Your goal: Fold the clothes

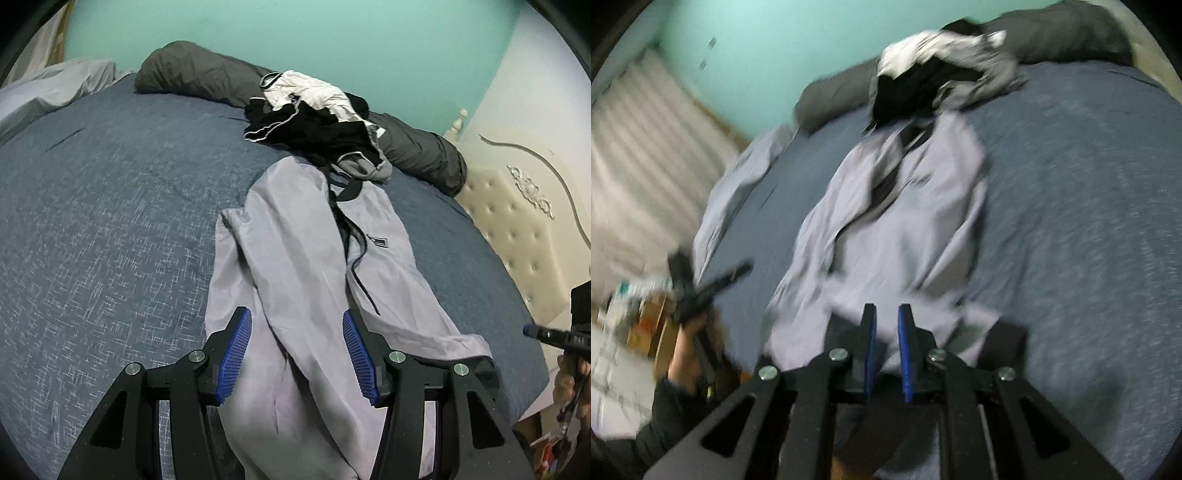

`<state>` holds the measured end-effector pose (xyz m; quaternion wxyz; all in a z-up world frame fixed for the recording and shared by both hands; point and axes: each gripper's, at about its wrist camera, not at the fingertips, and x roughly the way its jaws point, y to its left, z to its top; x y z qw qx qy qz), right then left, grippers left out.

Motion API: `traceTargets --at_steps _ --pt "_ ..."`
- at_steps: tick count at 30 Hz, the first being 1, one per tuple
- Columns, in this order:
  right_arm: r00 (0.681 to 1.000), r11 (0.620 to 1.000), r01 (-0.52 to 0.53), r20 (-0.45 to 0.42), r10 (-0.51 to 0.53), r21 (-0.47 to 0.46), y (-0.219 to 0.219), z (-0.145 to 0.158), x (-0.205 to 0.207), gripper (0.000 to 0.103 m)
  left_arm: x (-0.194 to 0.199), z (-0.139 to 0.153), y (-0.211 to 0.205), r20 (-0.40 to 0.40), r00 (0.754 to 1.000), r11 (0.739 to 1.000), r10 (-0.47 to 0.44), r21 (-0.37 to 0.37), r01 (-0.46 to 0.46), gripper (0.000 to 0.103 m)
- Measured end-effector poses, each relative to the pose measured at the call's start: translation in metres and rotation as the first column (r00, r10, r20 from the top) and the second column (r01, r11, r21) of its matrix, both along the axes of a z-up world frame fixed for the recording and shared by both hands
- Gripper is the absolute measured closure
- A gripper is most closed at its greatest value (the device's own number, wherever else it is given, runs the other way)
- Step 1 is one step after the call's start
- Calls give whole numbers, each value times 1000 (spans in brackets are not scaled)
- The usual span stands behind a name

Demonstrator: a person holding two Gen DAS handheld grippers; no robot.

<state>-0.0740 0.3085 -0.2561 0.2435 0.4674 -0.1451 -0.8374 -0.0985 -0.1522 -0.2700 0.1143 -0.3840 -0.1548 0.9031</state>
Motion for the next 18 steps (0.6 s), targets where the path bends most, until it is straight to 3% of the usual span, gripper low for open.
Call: traceTargets --at_steps 4,8,16,18 --pt "996 991 62 62 -70 120 9 -31 -35 89 -7 -16 4 10 1000 1000 19 -2 -19 47" --pt "983 983 66 157 -94 173 0 -71 -66 89 -8 -36 7 28 999 1000 23 -9 -23 47" --pt "977 996 21 211 -40 91 -47 -102 -103 85 -15 -51 3 48 999 1000 16 -14 -15 47" --pt "977 993 -5 211 -20 116 -62 -105 -109 85 -16 -54 0 54 998 1000 13 -4 -13 47"
